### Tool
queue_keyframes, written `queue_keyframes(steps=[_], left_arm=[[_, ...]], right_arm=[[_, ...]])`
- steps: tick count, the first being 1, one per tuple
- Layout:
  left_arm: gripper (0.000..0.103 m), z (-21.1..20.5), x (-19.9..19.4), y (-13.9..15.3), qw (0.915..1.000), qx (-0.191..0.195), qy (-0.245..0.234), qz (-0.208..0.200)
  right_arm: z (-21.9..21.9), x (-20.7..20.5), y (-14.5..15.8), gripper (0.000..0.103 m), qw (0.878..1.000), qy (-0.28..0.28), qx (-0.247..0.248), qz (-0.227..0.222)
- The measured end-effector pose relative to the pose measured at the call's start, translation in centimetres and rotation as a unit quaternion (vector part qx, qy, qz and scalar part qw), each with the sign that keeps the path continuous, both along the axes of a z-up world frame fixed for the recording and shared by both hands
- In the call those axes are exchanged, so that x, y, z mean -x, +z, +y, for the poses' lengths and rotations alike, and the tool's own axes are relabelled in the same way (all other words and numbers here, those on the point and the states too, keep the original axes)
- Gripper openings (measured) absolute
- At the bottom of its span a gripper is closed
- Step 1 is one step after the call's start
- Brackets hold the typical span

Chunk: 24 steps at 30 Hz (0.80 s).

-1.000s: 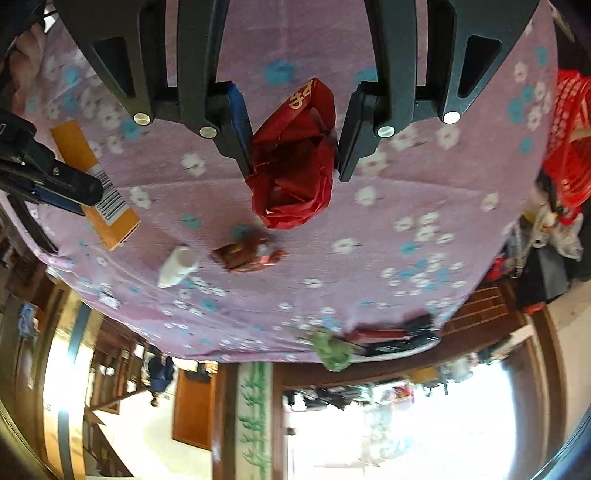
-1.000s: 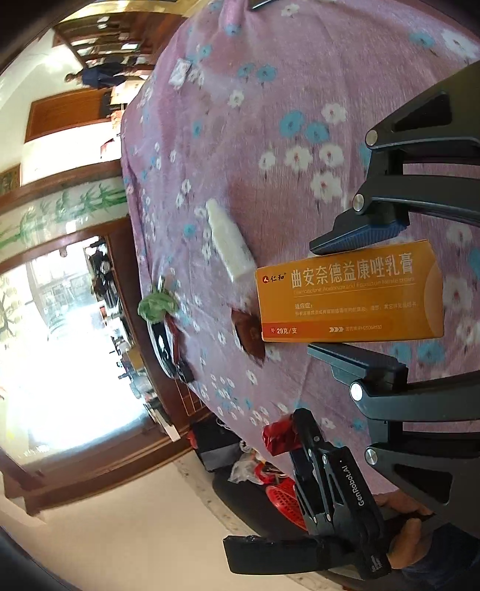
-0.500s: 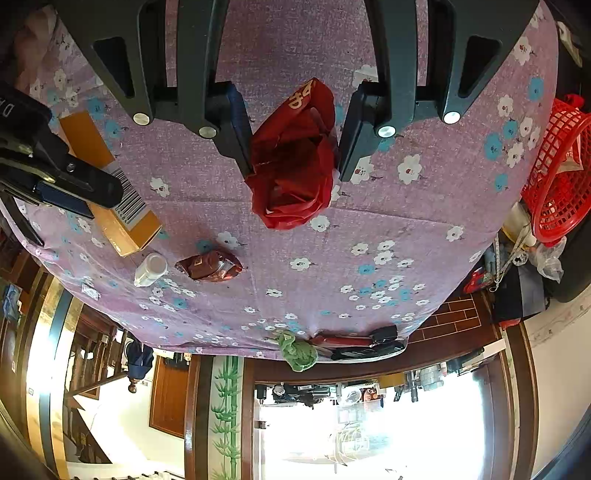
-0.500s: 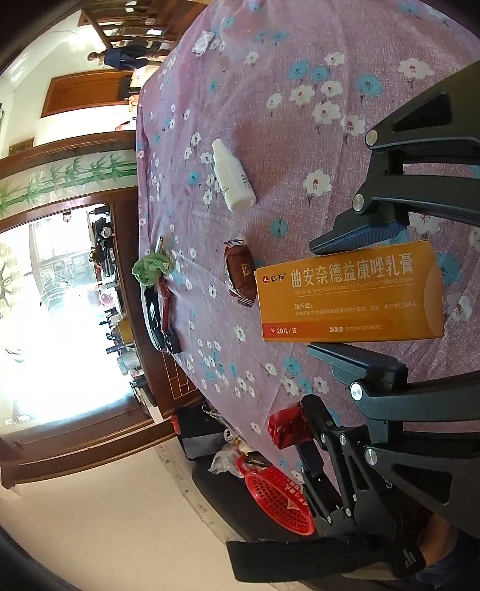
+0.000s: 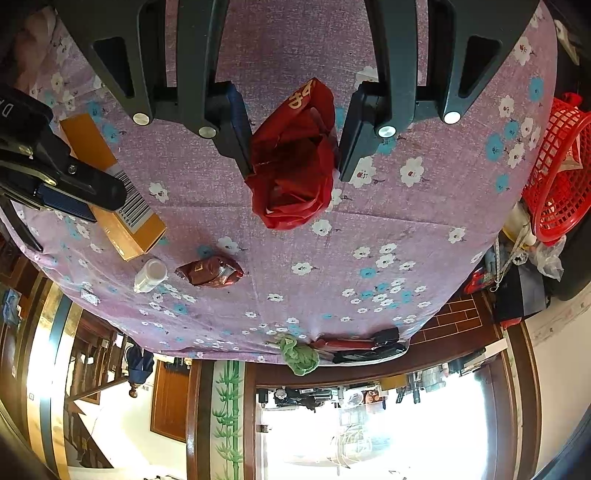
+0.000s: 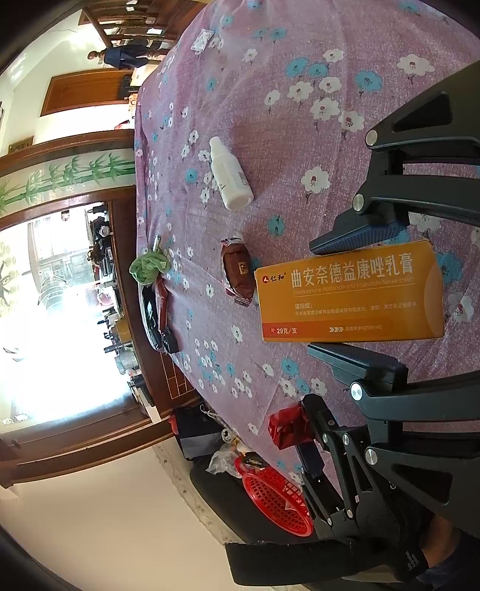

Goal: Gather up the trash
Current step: 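Hold the ointment box and red wrapper above the bed in both tools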

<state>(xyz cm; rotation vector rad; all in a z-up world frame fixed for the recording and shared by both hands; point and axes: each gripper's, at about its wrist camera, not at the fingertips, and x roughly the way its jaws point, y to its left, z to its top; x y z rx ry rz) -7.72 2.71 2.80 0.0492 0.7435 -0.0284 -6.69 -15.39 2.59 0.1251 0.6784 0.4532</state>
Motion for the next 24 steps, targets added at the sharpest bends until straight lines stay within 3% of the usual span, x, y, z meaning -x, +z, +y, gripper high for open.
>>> queue_keyframes(steps=[24], left_arm=[[0.043, 0.73, 0.4, 0.25, 0.9999, 0.008, 0.008, 0.001]], right_arm=[[0.55, -0.07, -0.03, 0.052, 1.0, -0.006, 0.02, 0.009]])
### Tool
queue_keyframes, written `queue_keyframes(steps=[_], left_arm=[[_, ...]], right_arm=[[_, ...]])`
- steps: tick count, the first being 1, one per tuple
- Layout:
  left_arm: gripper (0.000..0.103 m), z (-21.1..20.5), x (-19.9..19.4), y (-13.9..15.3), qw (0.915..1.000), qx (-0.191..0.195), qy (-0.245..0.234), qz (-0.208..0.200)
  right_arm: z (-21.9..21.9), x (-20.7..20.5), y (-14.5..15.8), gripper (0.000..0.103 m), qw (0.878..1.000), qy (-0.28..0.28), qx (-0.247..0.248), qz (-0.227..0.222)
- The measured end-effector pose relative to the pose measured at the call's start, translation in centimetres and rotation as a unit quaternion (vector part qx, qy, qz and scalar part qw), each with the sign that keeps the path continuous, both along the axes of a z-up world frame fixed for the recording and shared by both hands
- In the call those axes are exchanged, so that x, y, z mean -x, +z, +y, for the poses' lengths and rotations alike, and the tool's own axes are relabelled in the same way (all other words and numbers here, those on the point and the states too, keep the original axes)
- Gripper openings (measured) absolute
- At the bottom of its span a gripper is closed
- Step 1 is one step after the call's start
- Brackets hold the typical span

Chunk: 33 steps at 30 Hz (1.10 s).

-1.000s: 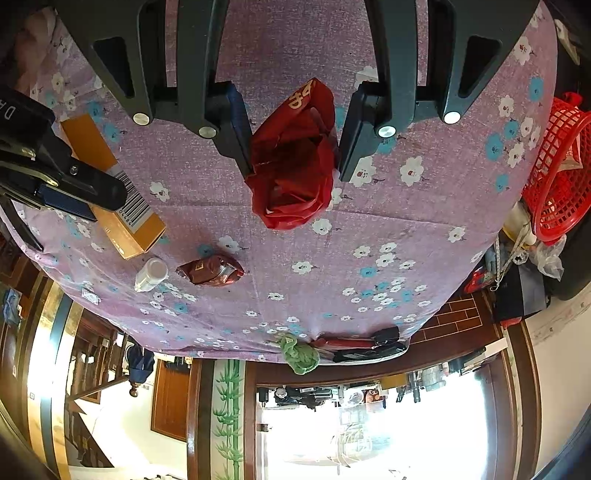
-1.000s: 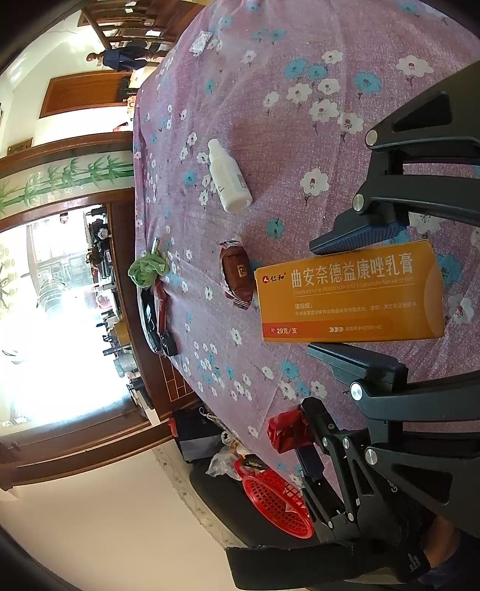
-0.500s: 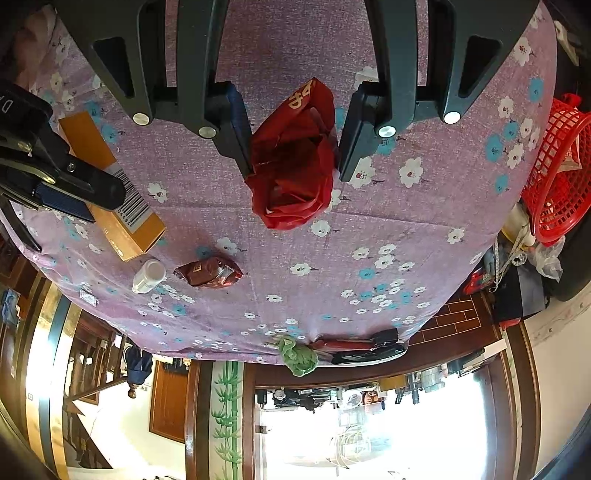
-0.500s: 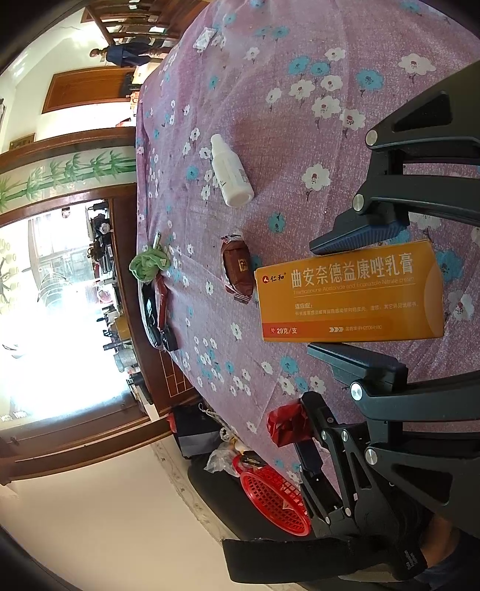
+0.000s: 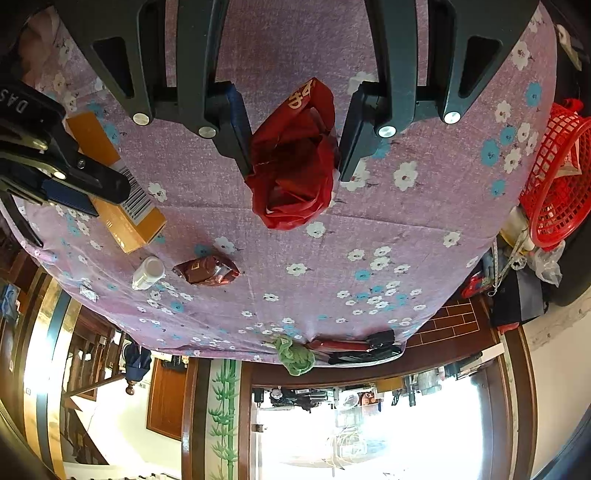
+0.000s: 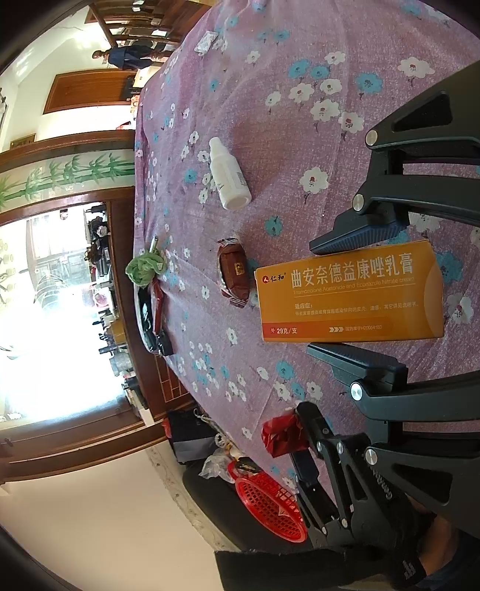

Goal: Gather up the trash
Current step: 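Hold the ointment box and red wrapper above the bed in both tools, then carry both items over the red basket and open both tools to drop them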

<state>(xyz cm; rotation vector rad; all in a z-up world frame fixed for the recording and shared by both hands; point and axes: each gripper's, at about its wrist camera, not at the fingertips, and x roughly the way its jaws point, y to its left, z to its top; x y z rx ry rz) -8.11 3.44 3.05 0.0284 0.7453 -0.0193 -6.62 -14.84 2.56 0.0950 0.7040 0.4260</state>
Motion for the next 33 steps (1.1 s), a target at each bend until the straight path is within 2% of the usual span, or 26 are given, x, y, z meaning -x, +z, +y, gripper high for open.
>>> queue_keyframes(steps=[4, 12, 18, 27, 33], left_arm=[[0.043, 1.1, 0.7, 1.1, 0.9998, 0.002, 0.01, -0.014], [0.043, 3.9, 1.7, 2.8, 0.9987, 0.01, 0.037, -0.034], [0.043, 7.6, 2.5, 4.2, 0.9963, 0.025, 0.066, -0.048], [0.043, 16.5, 3.7, 6.7, 0.9865, 0.062, 0.136, -0.067], [0.043, 23.7, 5.0, 7.2, 0.9749, 0.062, 0.201, -0.072]], right_arm=[[0.2, 0.0, -0.1, 0.052, 1.0, 0.008, -0.013, 0.022], [2.8, 0.7, 1.8, 0.052, 0.999, 0.039, -0.012, 0.015], [6.0, 0.1, 3.4, 0.052, 0.997, 0.072, -0.014, 0.017], [13.4, -1.8, 6.3, 0.052, 0.987, 0.15, -0.039, 0.039], [20.1, -2.9, 8.1, 0.052, 0.977, 0.202, -0.049, 0.043]])
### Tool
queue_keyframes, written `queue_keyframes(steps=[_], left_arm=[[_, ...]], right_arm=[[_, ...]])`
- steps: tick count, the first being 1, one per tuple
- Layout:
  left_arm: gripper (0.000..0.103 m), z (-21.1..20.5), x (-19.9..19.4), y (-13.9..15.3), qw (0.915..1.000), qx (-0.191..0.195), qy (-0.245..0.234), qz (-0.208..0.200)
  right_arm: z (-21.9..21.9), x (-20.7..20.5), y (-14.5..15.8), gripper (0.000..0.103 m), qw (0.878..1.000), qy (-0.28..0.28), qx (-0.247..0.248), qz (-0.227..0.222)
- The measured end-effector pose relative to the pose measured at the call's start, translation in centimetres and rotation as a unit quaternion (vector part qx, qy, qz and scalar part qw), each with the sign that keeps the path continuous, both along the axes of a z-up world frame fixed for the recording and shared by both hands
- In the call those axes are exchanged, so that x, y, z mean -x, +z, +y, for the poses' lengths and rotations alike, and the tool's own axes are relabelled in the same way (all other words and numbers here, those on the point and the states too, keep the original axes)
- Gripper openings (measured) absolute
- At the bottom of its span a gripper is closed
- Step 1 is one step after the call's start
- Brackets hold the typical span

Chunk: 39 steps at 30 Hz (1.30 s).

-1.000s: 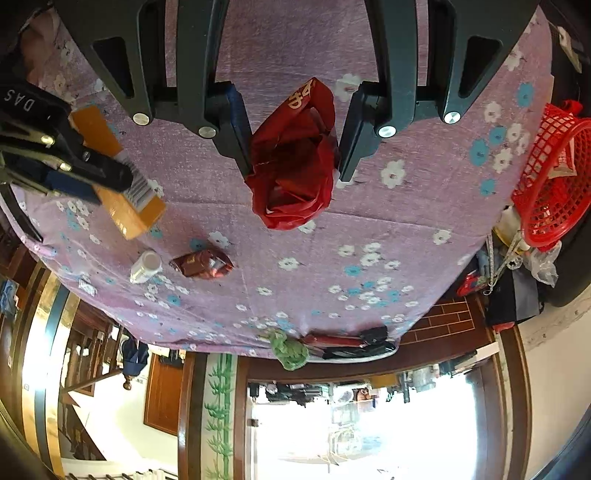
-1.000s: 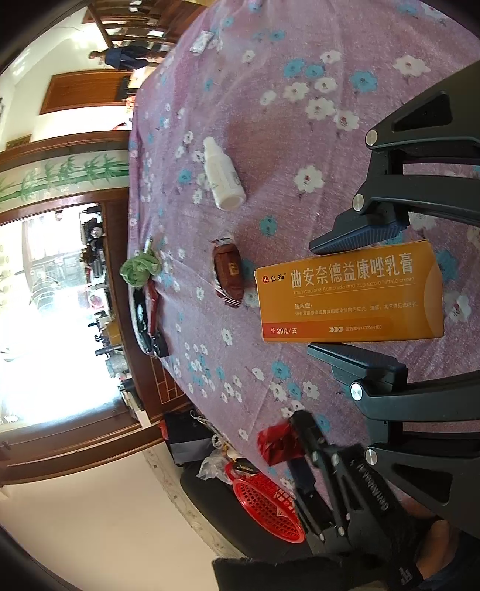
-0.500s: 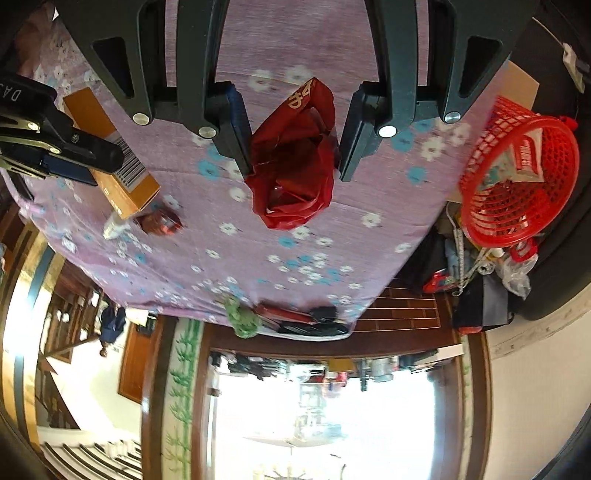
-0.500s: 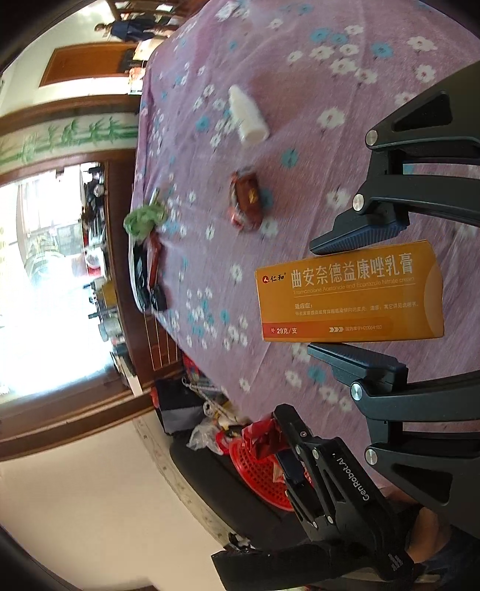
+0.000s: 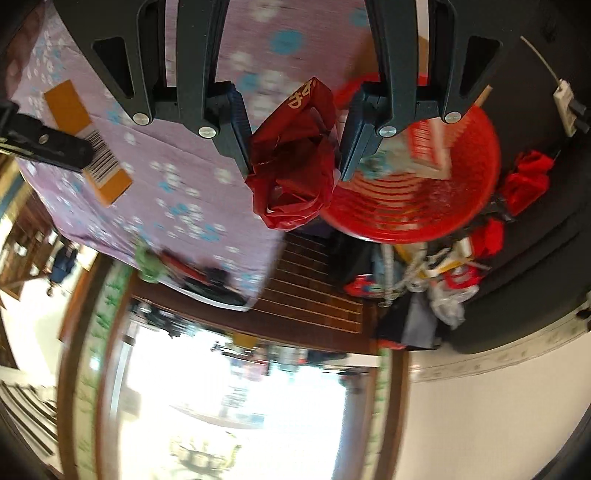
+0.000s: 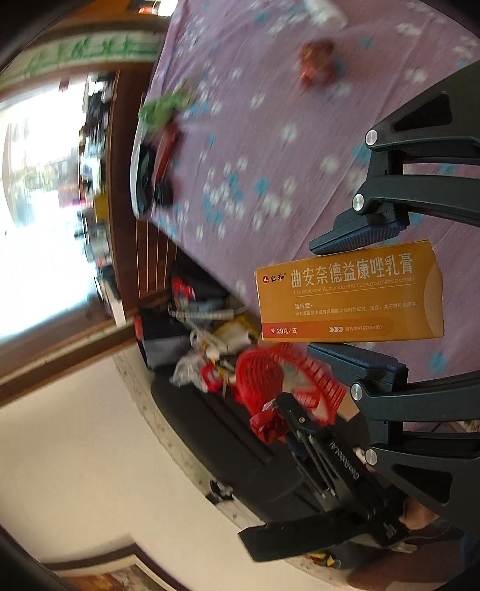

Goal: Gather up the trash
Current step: 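Carry both items over the red basket and open both tools to drop them, then move both open tools back over the bed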

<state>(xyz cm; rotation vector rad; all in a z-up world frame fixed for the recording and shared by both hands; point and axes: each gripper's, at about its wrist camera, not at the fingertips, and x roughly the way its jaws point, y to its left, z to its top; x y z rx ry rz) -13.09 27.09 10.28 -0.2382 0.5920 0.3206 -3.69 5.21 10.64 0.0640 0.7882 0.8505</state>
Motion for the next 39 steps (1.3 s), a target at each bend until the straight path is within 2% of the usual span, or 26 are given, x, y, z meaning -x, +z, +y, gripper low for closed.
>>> queue_keyframes(steps=[8, 14, 16, 18, 20, 21, 23, 28, 34, 39], left_arm=[[0.043, 7.5, 1.3, -1.9, 0.9972, 0.017, 0.068, 0.024], [0.043, 10.2, 0.8, -3.4, 0.9957, 0.026, 0.081, 0.038], [0.046, 10.5, 0.5, -3.5, 0.9956, 0.026, 0.081, 0.04], [0.062, 10.9, 0.2, -3.6, 0.9955, 0.031, 0.08, 0.04], [0.069, 11.0, 0.3, -3.5, 0.9955, 0.033, 0.083, 0.032], [0.069, 10.9, 0.3, -3.3, 0.9955, 0.03, 0.085, 0.031], [0.069, 10.5, 0.5, -3.1, 0.9956, 0.023, 0.086, 0.03], [0.07, 8.4, 1.1, -2.6, 0.997, 0.01, 0.073, 0.024], [0.073, 3.4, 0.2, -2.0, 0.9995, -0.002, 0.018, 0.024], [0.074, -1.3, -1.1, -1.8, 0.9989, -0.018, -0.028, 0.034]], right_arm=[[9.1, -1.3, 0.4, 0.053, 0.998, 0.058, -0.008, 0.023], [14.7, -2.7, -0.4, 0.053, 0.996, 0.081, -0.009, 0.045], [16.1, -3.1, -0.5, 0.053, 0.995, 0.083, -0.008, 0.047], [17.3, -3.7, -0.8, 0.054, 0.995, 0.083, -0.015, 0.055], [17.9, -4.3, -1.0, 0.059, 0.994, 0.083, -0.026, 0.067], [17.9, -4.6, -1.0, 0.061, 0.994, 0.078, -0.029, 0.071], [17.3, -4.9, -0.9, 0.061, 0.993, 0.078, -0.038, 0.077], [12.7, -4.2, -0.2, 0.061, 0.996, 0.057, -0.044, 0.059], [6.5, -2.7, -1.3, 0.061, 0.998, 0.007, -0.023, 0.049], [-0.2, -2.4, -2.7, 0.061, 0.997, -0.044, -0.019, 0.063]])
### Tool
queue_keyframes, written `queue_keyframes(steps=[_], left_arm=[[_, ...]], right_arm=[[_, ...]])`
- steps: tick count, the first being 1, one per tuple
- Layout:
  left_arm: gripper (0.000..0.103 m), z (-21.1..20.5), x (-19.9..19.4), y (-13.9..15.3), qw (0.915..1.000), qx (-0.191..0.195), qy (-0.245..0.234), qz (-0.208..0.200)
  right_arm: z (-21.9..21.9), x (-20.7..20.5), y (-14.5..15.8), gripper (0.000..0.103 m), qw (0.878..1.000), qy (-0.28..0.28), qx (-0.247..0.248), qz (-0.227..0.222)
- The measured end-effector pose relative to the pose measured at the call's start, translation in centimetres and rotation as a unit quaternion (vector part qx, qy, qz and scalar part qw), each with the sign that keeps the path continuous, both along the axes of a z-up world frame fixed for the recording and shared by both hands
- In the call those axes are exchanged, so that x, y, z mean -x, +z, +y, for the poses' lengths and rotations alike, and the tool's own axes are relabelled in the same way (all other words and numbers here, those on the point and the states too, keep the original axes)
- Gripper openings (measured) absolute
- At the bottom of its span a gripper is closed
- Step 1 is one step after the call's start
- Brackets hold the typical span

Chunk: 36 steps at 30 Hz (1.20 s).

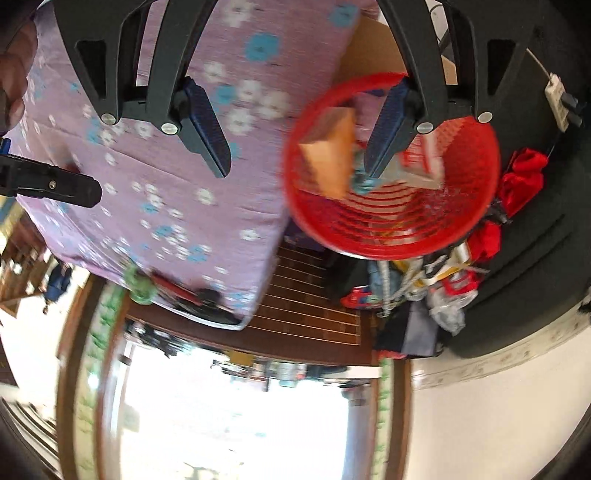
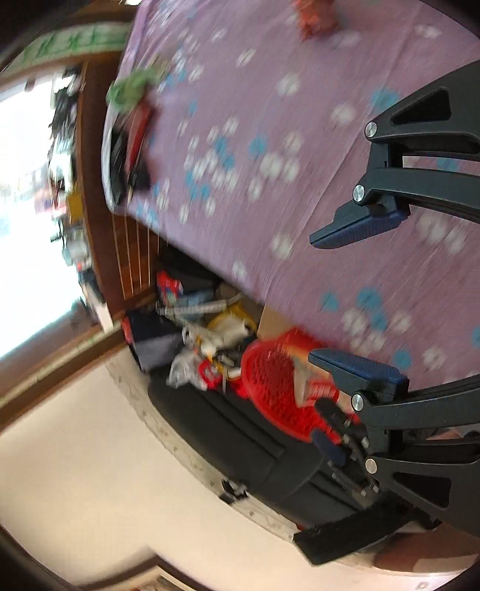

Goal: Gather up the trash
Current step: 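Move both open tools back over the bed, then grasp the white spray bottle with the right tool while the left tool grasps the brown candy packet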

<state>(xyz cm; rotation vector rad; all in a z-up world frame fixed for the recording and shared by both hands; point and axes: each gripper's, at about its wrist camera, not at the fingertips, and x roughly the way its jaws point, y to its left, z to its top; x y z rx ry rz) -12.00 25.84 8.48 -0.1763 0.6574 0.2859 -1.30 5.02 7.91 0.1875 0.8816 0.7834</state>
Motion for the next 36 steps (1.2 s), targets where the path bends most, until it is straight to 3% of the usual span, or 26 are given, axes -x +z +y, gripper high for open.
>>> queue_keyframes(steps=[6, 12, 15, 20, 25, 30, 36], left_arm=[[0.075, -6.3, -1.6, 0.1, 0.9976, -0.021, -0.064, 0.014], [0.076, -12.8, -3.5, -0.2, 0.9893, -0.04, -0.136, 0.034], [0.076, -15.4, -4.2, -0.2, 0.985, -0.054, -0.159, 0.04], [0.076, -18.5, -5.0, -0.3, 0.9786, -0.061, -0.192, 0.042], [0.076, -20.2, -5.8, -0.6, 0.9743, -0.064, -0.21, 0.05], [0.076, -21.1, -6.9, -0.5, 0.9707, -0.062, -0.225, 0.057], [0.076, -22.6, -8.7, -0.7, 0.9627, -0.054, -0.255, 0.072]], right_arm=[[-8.8, -0.5, -0.9, 0.061, 0.997, -0.076, -0.015, 0.016], [-16.8, -0.9, -1.5, 0.06, 0.986, -0.164, -0.013, 0.031], [-21.5, -2.4, -2.0, 0.06, 0.969, -0.239, 0.001, 0.055], [-27.0, -6.9, -3.3, 0.058, 0.942, -0.316, 0.022, 0.11], [-28.4, -10.4, -4.7, 0.05, 0.931, -0.332, 0.026, 0.15], [-26.8, -12.8, -5.5, 0.04, 0.925, -0.336, 0.078, 0.157], [-24.9, -13.2, -6.8, 0.036, 0.935, -0.304, 0.113, 0.144]])
